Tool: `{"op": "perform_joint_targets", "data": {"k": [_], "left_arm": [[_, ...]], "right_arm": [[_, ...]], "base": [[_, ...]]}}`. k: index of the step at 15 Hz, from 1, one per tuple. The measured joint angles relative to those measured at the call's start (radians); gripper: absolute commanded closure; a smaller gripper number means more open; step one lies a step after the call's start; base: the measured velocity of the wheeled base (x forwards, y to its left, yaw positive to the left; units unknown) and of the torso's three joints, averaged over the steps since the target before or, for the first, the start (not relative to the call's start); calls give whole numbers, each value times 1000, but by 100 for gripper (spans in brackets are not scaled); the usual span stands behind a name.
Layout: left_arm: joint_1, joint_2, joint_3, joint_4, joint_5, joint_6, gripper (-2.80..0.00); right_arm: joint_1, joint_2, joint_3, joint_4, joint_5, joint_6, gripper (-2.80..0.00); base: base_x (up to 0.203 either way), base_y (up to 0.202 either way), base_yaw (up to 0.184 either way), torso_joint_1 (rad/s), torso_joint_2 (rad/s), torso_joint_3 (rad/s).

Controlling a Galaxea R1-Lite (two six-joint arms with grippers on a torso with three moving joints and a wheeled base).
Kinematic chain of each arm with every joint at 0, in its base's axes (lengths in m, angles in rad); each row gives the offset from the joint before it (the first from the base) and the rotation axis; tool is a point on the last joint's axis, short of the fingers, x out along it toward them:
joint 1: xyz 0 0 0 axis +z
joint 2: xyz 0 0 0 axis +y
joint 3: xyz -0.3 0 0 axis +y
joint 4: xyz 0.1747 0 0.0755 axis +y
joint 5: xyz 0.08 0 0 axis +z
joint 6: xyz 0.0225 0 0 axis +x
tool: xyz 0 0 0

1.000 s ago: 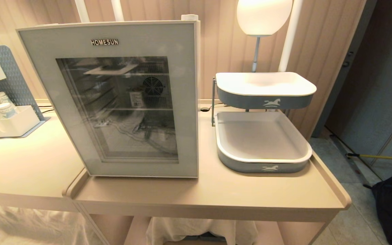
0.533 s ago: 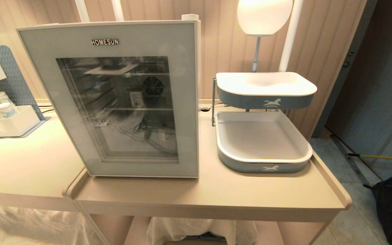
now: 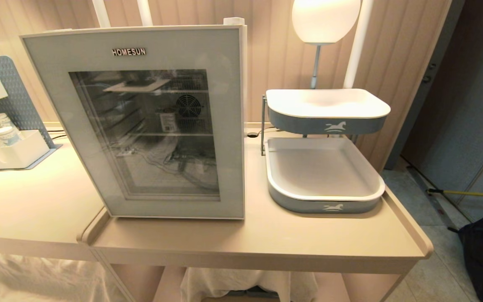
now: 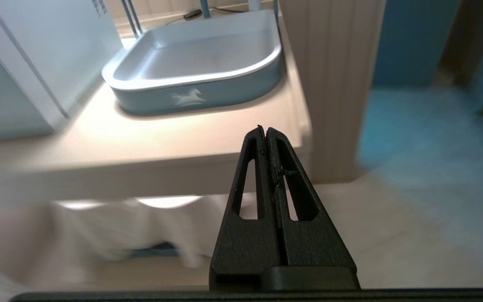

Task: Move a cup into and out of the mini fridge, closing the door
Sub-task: Open the freezer door

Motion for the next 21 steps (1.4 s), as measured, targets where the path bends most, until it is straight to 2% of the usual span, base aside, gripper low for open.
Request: {"op": "perform_joint_targets", "data": {"k": [2, 3, 13, 21], "left_arm": [[0, 0, 0, 0, 0, 0, 0], [0, 0, 0, 0, 0, 0, 0], [0, 0, 0, -1, 0, 0, 0], [0, 0, 0, 0, 0, 0, 0]], "right_arm": [[2, -13, 20, 3, 13, -135, 0], [2, -16, 23, 10, 11, -151, 0], [2, -19, 24, 9, 8, -147, 0], [2, -19, 25, 6, 7, -146, 0]], "base": [[0, 0, 0, 0, 0, 0], [0, 0, 0, 0, 0, 0], [1, 4, -2, 0, 0, 0], [1, 178, -2, 2, 3, 3]]}}
